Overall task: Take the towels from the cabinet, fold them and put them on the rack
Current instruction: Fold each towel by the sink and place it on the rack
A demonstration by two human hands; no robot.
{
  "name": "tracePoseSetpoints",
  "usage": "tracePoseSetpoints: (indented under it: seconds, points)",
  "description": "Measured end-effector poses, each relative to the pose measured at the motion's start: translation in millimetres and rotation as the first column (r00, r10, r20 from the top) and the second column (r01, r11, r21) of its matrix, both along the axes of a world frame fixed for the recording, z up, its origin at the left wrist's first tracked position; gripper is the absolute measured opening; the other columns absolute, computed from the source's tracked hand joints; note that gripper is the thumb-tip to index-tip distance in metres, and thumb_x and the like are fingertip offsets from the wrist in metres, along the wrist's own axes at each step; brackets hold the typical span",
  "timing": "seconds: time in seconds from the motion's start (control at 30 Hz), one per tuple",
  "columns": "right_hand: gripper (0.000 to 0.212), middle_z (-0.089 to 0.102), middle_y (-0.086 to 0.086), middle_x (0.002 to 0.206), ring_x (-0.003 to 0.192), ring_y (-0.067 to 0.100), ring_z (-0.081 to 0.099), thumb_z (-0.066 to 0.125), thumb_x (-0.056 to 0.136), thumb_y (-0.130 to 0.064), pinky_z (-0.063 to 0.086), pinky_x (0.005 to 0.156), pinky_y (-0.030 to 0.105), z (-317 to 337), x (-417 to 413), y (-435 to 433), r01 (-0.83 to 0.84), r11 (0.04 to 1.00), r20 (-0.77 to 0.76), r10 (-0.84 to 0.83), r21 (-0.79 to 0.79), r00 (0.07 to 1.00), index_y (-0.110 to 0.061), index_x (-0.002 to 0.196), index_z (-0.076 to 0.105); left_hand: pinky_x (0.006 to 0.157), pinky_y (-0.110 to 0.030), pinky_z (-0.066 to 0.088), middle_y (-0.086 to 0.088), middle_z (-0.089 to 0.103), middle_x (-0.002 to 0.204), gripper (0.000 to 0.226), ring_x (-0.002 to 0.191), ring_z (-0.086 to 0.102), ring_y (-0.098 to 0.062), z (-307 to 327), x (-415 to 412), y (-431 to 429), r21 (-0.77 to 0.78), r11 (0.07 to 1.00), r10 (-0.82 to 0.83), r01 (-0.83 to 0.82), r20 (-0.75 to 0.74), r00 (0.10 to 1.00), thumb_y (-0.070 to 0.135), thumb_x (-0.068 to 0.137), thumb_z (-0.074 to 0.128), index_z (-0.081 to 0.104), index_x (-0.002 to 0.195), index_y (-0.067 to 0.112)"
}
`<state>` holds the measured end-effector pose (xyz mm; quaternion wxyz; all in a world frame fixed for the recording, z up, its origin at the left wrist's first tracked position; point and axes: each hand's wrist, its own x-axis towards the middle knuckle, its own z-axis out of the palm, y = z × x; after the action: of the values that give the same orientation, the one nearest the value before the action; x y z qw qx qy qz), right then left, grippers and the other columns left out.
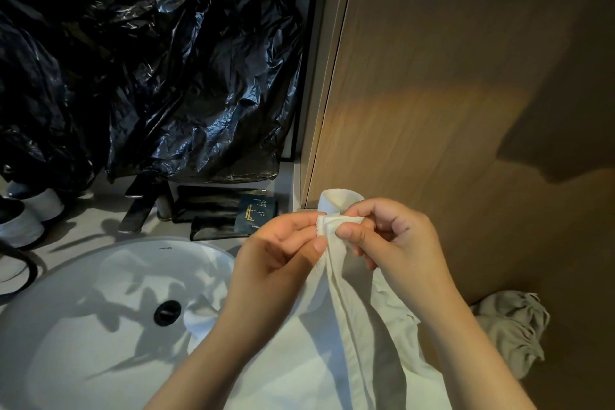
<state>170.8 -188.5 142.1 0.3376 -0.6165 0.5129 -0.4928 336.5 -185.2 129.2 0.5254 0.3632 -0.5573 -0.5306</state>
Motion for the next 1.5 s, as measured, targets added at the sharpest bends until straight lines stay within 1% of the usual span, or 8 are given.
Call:
tracePoseSetpoints:
  seconds: [0.37, 0.57, 0.8, 0.9, 1.03, 1.17, 1.33, 1.5]
  points:
    - [0.025, 0.061, -0.003, 0.053, 0.048, 0.008, 0.055, 0.071, 0.072, -0.054, 0.044, 0.049, 0.022, 15.0, -17.5, -5.6, -0.064, 0.996, -0.19, 0.074, 0.056, 0.979, -0.031, 0.082, 0.073, 0.069, -0.014, 0.054, 0.0, 0.077, 0.085, 0.023, 0.082, 0.074, -0.012, 3.4, -3.5, -7.2, 0.001, 0.993, 0.121, -0.121, -0.044, 0.992, -0.009, 0.083, 0.065, 0.069, 0.099, 0.008]
    - [0.045, 0.065, -0.017, 0.075, 0.069, 0.001, 0.062, 0.057, 0.064, -0.08, 0.048, 0.051, 0.02, 43.1, -53.0, -24.0, 0.001, 0.991, -0.668, 0.091, 0.136, 0.739, -0.042, 0.089, 0.06, 0.072, -0.023, 0.058, -0.007, 0.077, 0.085, 0.025, 0.078, 0.073, -0.015, 19.5, 8.8, -30.6, -0.003, 0.992, 0.127, -0.128, -0.088, 0.988, -0.012, 0.085, 0.062, 0.068, 0.099, 0.007]
    - [0.03, 0.062, -0.019, 0.083, 0.075, 0.005, 0.061, 0.053, 0.08, -0.071, 0.056, 0.061, 0.029, 49.5, -76.8, -34.8, 0.008, 0.996, -0.824, 0.071, 0.092, 0.562, -0.043, 0.09, 0.056, 0.06, -0.017, 0.053, 0.001, 0.077, 0.085, 0.026, 0.069, 0.07, -0.007, 30.1, 41.9, -63.0, -0.044, 0.975, 0.22, -0.22, 0.009, 0.975, -0.003, 0.088, 0.062, 0.069, 0.102, 0.018]
    - [0.032, 0.059, -0.02, 0.08, 0.078, 0.003, 0.059, 0.051, 0.08, -0.073, 0.052, 0.056, 0.021, 53.3, -70.4, -34.2, -0.021, 0.996, -0.772, -0.057, -0.09, 0.633, -0.041, 0.08, 0.055, 0.062, -0.015, 0.052, 0.002, 0.077, 0.087, 0.024, 0.072, 0.07, -0.006, 31.7, 49.7, -72.2, -0.082, 0.97, 0.235, -0.23, 0.051, 0.971, 0.001, 0.089, 0.062, 0.069, 0.105, 0.017]
    - [0.022, 0.062, -0.019, 0.085, 0.082, 0.006, 0.062, 0.065, 0.083, -0.057, 0.051, 0.059, 0.012, 64.8, -52.4, -34.1, -0.028, 0.966, -0.504, -0.11, -0.258, 0.857, -0.036, 0.082, 0.057, 0.061, -0.012, 0.049, 0.006, 0.075, 0.084, 0.023, 0.069, 0.067, -0.002, 40.2, 58.6, -79.4, -0.151, 0.959, 0.244, -0.24, 0.013, 0.97, 0.005, 0.091, 0.061, 0.068, 0.107, 0.02]
    - [0.016, 0.064, -0.012, 0.084, 0.08, 0.013, 0.065, 0.076, 0.082, -0.033, 0.051, 0.058, 0.012, 77.9, -38.2, -39.2, 0.025, 0.947, -0.23, -0.104, -0.321, 0.968, -0.03, 0.085, 0.06, 0.062, -0.016, 0.052, 0.002, 0.075, 0.094, 0.024, 0.072, 0.068, -0.006, 51.6, 63.8, -80.2, -0.24, 0.932, 0.27, -0.271, -0.039, 0.962, 0.013, 0.091, 0.062, 0.066, 0.113, 0.022]
    - [0.016, 0.062, -0.019, 0.088, 0.087, 0.008, 0.063, 0.073, 0.086, -0.029, 0.05, 0.063, 0.01, 92.5, -29.4, -42.8, 0.093, 0.907, -0.176, -0.179, -0.412, 0.968, -0.033, 0.095, 0.061, 0.076, -0.038, 0.055, 0.006, 0.07, 0.099, 0.024, 0.081, 0.067, -0.023, 65.6, 56.4, -80.6, -0.382, 0.849, 0.391, -0.364, -0.009, 0.92, 0.023, 0.094, 0.059, 0.059, 0.117, 0.03]
    - [0.023, 0.06, -0.028, 0.098, 0.097, -0.004, 0.059, 0.068, 0.082, -0.049, 0.049, 0.068, 0.006, 101.9, -41.2, -36.3, 0.136, 0.931, -0.38, -0.269, -0.34, 0.885, -0.045, 0.103, 0.059, 0.079, -0.05, 0.055, 0.003, 0.072, 0.096, 0.021, 0.084, 0.066, -0.035, 74.2, 45.3, -74.2, -0.387, 0.862, 0.339, -0.328, -0.041, 0.94, 0.02, 0.094, 0.061, 0.059, 0.113, 0.026]
